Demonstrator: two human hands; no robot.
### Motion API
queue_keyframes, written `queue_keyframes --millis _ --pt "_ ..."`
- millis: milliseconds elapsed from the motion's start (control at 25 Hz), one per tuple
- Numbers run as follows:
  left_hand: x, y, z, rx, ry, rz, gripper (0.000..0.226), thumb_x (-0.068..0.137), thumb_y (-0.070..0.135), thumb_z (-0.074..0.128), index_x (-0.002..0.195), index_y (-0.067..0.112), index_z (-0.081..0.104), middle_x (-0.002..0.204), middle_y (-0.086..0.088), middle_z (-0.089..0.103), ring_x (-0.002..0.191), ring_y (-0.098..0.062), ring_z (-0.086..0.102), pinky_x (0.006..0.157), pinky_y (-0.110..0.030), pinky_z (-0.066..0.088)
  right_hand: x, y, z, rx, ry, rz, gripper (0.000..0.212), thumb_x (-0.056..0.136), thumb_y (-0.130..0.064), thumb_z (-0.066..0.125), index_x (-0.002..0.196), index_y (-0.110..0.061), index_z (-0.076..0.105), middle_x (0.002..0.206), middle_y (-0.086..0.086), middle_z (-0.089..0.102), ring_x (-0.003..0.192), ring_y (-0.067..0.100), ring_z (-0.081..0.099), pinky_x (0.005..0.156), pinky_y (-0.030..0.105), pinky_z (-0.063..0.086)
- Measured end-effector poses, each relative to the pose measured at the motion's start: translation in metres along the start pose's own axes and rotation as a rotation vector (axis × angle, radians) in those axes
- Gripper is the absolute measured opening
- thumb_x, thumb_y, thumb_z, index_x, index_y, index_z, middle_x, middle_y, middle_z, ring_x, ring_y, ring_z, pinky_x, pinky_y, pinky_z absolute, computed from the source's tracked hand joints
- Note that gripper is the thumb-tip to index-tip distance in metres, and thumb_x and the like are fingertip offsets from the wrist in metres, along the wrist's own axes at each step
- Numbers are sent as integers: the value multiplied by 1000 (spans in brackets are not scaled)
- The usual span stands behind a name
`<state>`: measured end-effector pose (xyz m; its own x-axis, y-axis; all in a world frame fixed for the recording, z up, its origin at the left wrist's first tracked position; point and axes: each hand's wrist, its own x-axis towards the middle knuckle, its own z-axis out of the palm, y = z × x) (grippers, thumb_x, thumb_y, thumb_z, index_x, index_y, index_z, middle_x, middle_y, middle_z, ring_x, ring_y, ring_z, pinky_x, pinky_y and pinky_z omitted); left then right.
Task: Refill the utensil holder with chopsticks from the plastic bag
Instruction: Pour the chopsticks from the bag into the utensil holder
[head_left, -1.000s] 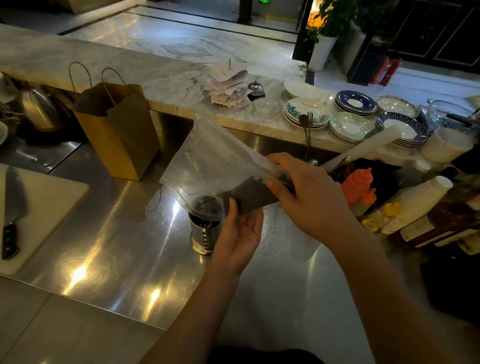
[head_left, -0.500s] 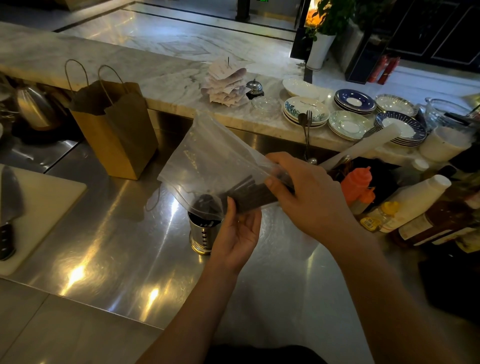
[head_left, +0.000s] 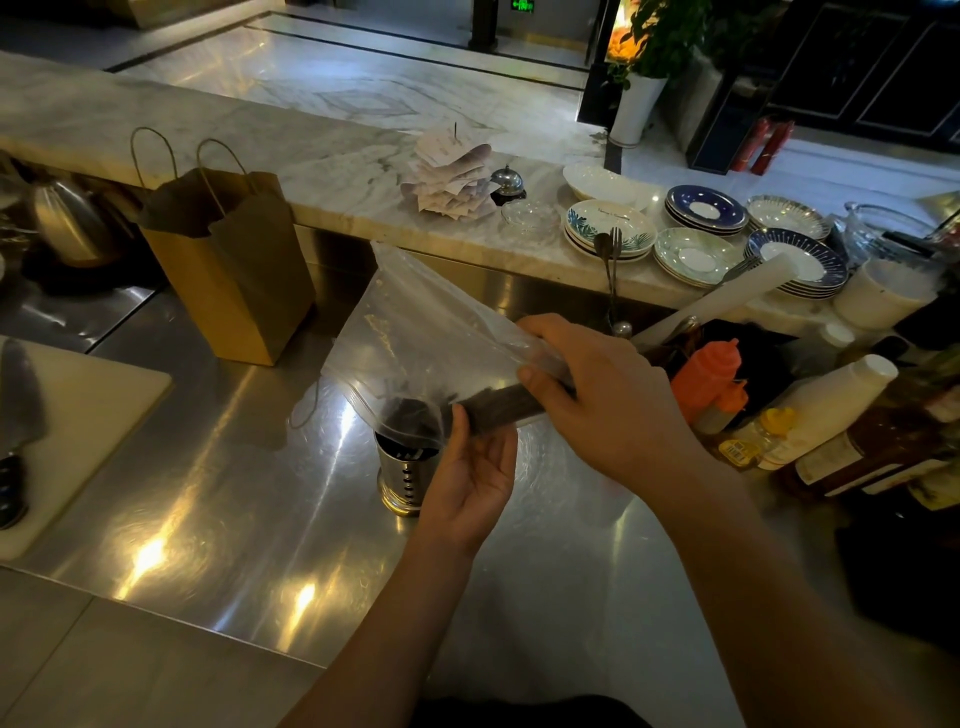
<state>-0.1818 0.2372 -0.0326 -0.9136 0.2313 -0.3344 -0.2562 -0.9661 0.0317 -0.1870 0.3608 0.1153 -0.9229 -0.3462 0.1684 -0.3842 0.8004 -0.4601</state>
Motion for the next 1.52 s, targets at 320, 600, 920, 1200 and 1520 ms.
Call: queue_keyframes --millis 320,600,920,1200,1520 --pt "-1 0 5 -21 -23 -4 35 87 25 64 114 5 70 121 -13 70 116 -22 65 89 -34 58 -2 -6 -4 -6 63 -12 38 96 -40 49 133 -32 45 110 -6 62 95 17 62 83 49 52" --pt "0 -1 4 -6 1 1 43 86 27 64 123 6 64 128 -13 65 123 -21 60 98 -34 52 -1 -6 -3 -28 59 -34 38 97 -38 49 134 -31 45 111 -5 63 94 16 62 79 39 51" --pt "-4 -1 3 -59 -14 -15 42 85 25 67 123 6 65 124 -13 68 116 -22 65 87 -33 59 1 -7 -3 -54 63 -45 39 97 -39 49 135 -33 44 118 -3 63 100 19 62 83 40 50" --pt "-3 -3 2 -66 -6 -24 36 85 24 65 114 4 69 118 -13 71 109 -20 68 84 -31 60 5 -10 -5 -63 35 -26 38 97 -40 48 135 -35 43 123 -5 62 107 22 61 88 50 49" --pt "-2 1 4 -101 4 -16 35 84 23 67 113 4 69 118 -13 71 116 -18 63 86 -32 59 7 -13 -6 -57 29 -16 38 97 -41 48 135 -33 44 119 -5 61 102 18 61 87 47 50"
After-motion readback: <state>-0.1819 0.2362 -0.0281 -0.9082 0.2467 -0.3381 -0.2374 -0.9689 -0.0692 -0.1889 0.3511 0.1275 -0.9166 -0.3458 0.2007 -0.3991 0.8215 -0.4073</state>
